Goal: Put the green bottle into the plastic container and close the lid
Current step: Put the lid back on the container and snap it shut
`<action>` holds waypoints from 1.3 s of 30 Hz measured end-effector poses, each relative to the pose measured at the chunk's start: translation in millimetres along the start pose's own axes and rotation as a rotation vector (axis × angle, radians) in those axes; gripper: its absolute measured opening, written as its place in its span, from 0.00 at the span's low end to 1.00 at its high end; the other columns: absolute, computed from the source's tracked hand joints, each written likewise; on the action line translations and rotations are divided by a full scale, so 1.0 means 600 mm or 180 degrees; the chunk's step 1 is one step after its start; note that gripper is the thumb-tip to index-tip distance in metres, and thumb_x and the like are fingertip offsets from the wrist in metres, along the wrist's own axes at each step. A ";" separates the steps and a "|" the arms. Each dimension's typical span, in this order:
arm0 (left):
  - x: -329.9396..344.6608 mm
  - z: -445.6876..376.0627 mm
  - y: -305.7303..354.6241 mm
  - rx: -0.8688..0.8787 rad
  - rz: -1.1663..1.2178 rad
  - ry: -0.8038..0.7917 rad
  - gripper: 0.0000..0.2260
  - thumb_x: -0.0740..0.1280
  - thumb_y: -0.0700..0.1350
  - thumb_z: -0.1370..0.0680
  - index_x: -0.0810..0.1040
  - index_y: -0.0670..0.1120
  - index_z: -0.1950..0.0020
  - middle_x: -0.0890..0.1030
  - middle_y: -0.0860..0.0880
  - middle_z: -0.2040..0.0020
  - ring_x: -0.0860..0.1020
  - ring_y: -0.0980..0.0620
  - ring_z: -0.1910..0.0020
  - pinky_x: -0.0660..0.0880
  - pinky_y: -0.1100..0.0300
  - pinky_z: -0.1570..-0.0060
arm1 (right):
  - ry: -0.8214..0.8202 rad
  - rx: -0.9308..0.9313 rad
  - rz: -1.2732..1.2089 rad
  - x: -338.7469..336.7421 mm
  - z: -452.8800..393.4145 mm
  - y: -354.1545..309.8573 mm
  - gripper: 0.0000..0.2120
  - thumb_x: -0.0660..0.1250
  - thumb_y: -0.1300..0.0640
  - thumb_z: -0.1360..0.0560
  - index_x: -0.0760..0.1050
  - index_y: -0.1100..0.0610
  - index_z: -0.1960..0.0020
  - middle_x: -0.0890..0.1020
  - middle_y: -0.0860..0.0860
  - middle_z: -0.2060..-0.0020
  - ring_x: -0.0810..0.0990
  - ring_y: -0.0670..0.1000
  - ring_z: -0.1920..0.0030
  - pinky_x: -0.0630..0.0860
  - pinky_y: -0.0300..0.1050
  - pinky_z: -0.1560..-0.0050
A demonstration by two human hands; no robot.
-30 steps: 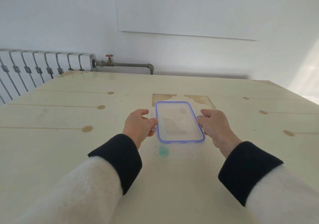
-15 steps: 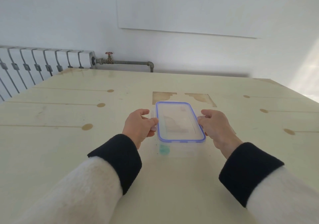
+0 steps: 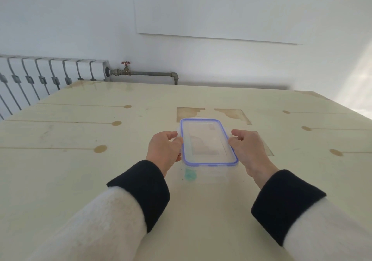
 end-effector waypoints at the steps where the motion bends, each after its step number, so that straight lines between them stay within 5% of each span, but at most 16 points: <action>1: 0.000 0.002 0.002 0.0002 -0.0011 -0.0001 0.20 0.65 0.46 0.25 0.71 0.41 0.35 0.80 0.44 0.49 0.77 0.50 0.61 0.79 0.55 0.57 | -0.0007 0.0002 -0.0001 0.000 0.000 0.000 0.21 0.60 0.62 0.25 0.68 0.60 0.32 0.75 0.55 0.37 0.74 0.55 0.39 0.69 0.45 0.43; 5: 0.001 0.010 0.007 -0.0031 -0.0112 -0.0122 0.28 0.71 0.49 0.29 0.69 0.42 0.33 0.77 0.45 0.40 0.79 0.47 0.54 0.79 0.55 0.56 | -0.0078 -0.0027 0.0103 0.002 0.002 0.002 0.16 0.58 0.61 0.25 0.74 0.57 0.38 0.78 0.52 0.45 0.75 0.55 0.43 0.73 0.47 0.44; 6: 0.002 0.012 0.008 -0.0032 -0.0130 -0.0130 0.28 0.71 0.49 0.29 0.69 0.42 0.32 0.77 0.45 0.39 0.79 0.46 0.51 0.79 0.54 0.54 | -0.0081 -0.0054 0.0129 0.005 0.004 0.003 0.12 0.57 0.61 0.25 0.77 0.53 0.50 0.78 0.49 0.55 0.75 0.54 0.52 0.73 0.43 0.53; 8: 0.004 0.015 0.010 -0.0019 -0.0109 -0.0102 0.28 0.71 0.47 0.29 0.69 0.42 0.32 0.76 0.45 0.38 0.78 0.45 0.48 0.79 0.51 0.50 | -0.0055 -0.0124 0.0162 0.009 0.007 0.003 0.14 0.54 0.61 0.26 0.63 0.51 0.70 0.66 0.48 0.71 0.65 0.52 0.68 0.60 0.41 0.69; 10: 0.006 0.018 0.012 -0.0012 -0.0131 -0.0045 0.28 0.71 0.47 0.29 0.68 0.41 0.32 0.76 0.45 0.38 0.78 0.45 0.47 0.78 0.49 0.47 | -0.0041 -0.0143 0.0138 0.009 0.012 0.001 0.15 0.54 0.60 0.26 0.57 0.53 0.70 0.61 0.50 0.73 0.59 0.51 0.71 0.55 0.43 0.70; 13: 0.008 0.022 0.012 0.0037 -0.0238 0.0000 0.27 0.69 0.48 0.27 0.67 0.40 0.31 0.75 0.44 0.36 0.76 0.43 0.42 0.75 0.47 0.42 | -0.0108 -0.0198 0.0086 0.010 0.014 0.000 0.15 0.58 0.52 0.23 0.65 0.51 0.68 0.68 0.49 0.70 0.65 0.49 0.69 0.62 0.43 0.68; 15: 0.011 0.023 0.012 0.0103 -0.0326 -0.0001 0.25 0.67 0.48 0.26 0.68 0.40 0.32 0.76 0.45 0.37 0.76 0.43 0.41 0.74 0.47 0.41 | -0.0151 -0.0184 0.0071 0.010 0.016 -0.001 0.11 0.62 0.49 0.24 0.78 0.54 0.49 0.79 0.51 0.54 0.77 0.51 0.53 0.73 0.46 0.52; 17: 0.013 0.024 0.012 0.0159 -0.0362 0.0032 0.21 0.66 0.47 0.25 0.71 0.40 0.34 0.79 0.48 0.42 0.77 0.45 0.45 0.75 0.50 0.43 | -0.0099 -0.0063 0.0065 0.009 0.018 -0.004 0.23 0.64 0.48 0.25 0.73 0.63 0.37 0.79 0.57 0.40 0.76 0.56 0.42 0.72 0.53 0.40; 21: 0.013 0.026 0.011 0.0229 -0.0362 0.0186 0.19 0.66 0.46 0.25 0.74 0.41 0.37 0.78 0.51 0.49 0.77 0.50 0.49 0.73 0.58 0.49 | -0.0109 -0.0135 0.0142 0.011 0.018 -0.006 0.23 0.63 0.49 0.25 0.75 0.71 0.46 0.80 0.67 0.47 0.79 0.65 0.54 0.75 0.59 0.47; 25: 0.013 0.028 0.006 0.0258 -0.0267 0.0295 0.16 0.66 0.46 0.25 0.76 0.41 0.40 0.77 0.59 0.57 0.76 0.57 0.57 0.70 0.65 0.57 | -0.0150 -0.0118 0.0103 0.015 0.012 0.001 0.23 0.61 0.49 0.25 0.75 0.70 0.45 0.79 0.67 0.47 0.78 0.68 0.48 0.75 0.60 0.46; 30: 0.014 0.028 0.004 0.0260 -0.0272 0.0355 0.19 0.65 0.46 0.25 0.73 0.42 0.35 0.79 0.48 0.40 0.76 0.51 0.47 0.71 0.60 0.46 | -0.0181 -0.0048 -0.0017 0.014 0.007 0.007 0.22 0.61 0.50 0.25 0.75 0.71 0.48 0.79 0.68 0.50 0.74 0.56 0.65 0.71 0.46 0.60; 33: 0.016 0.026 0.001 0.0230 -0.0244 0.0376 0.20 0.65 0.47 0.25 0.72 0.42 0.34 0.78 0.48 0.39 0.76 0.50 0.44 0.72 0.59 0.44 | -0.0210 0.0013 -0.0078 0.014 0.005 0.010 0.23 0.60 0.50 0.25 0.75 0.73 0.54 0.77 0.65 0.65 0.70 0.54 0.65 0.66 0.45 0.63; 39: 0.016 0.022 -0.001 0.0161 -0.0190 0.0416 0.17 0.65 0.46 0.25 0.74 0.43 0.37 0.79 0.49 0.45 0.77 0.50 0.47 0.74 0.58 0.47 | -0.0175 -0.0006 -0.0017 0.016 0.000 0.010 0.19 0.60 0.52 0.24 0.63 0.56 0.72 0.66 0.55 0.73 0.64 0.53 0.71 0.60 0.44 0.69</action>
Point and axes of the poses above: each hand's wrist, its own z-axis away from the middle knuckle, its own x-axis out of the palm, y = z × x, the point moved 3 cm from there along -z, towards the middle knuckle
